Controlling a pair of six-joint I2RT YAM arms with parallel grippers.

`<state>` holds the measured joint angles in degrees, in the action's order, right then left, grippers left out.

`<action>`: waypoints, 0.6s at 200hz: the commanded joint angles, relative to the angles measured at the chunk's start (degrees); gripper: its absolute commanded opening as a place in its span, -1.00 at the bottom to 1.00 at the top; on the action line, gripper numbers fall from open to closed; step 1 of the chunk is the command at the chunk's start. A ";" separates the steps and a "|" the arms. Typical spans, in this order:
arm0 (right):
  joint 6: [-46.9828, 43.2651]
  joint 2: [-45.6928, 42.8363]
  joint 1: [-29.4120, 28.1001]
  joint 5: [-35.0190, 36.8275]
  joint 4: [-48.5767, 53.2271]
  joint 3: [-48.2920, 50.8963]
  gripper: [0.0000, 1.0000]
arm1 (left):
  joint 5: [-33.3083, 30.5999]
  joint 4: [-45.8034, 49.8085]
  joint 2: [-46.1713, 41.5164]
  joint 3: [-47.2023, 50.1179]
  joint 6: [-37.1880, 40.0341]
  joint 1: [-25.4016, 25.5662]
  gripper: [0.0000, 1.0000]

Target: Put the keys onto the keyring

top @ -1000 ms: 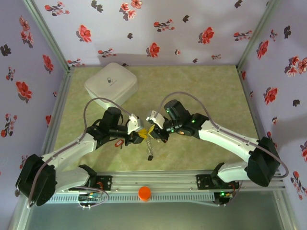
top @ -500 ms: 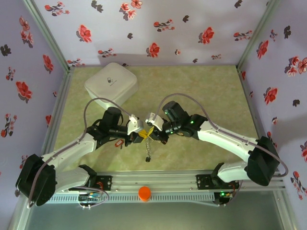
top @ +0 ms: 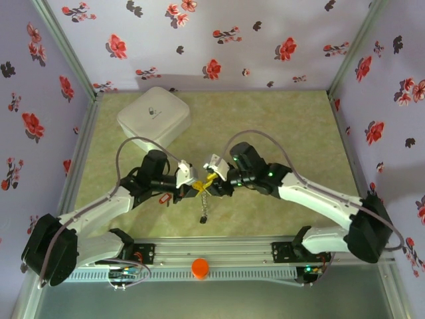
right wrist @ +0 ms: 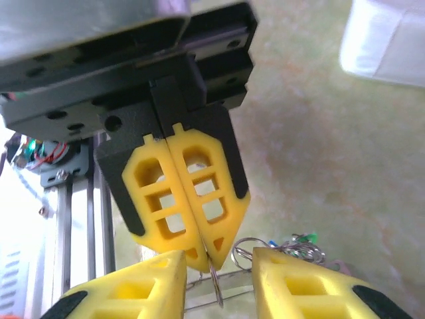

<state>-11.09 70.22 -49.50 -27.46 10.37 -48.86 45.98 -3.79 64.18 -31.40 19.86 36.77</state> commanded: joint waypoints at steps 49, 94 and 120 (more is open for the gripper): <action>-0.92 -10.33 0.74 3.67 -23.99 17.89 -0.38 | -2.72 -29.18 -0.53 9.93 -8.53 0.49 -1.00; -0.01 -7.55 0.54 2.43 -27.31 18.49 -0.38 | -1.77 -32.70 -0.03 11.18 -10.25 0.46 -1.00; 0.87 -5.05 0.54 0.89 -29.62 18.22 -0.39 | -1.50 -33.90 0.12 11.44 -10.75 0.53 -1.00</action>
<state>-10.90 63.20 -48.42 -24.69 -14.20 -30.68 43.94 -32.42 63.92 -20.51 10.63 36.93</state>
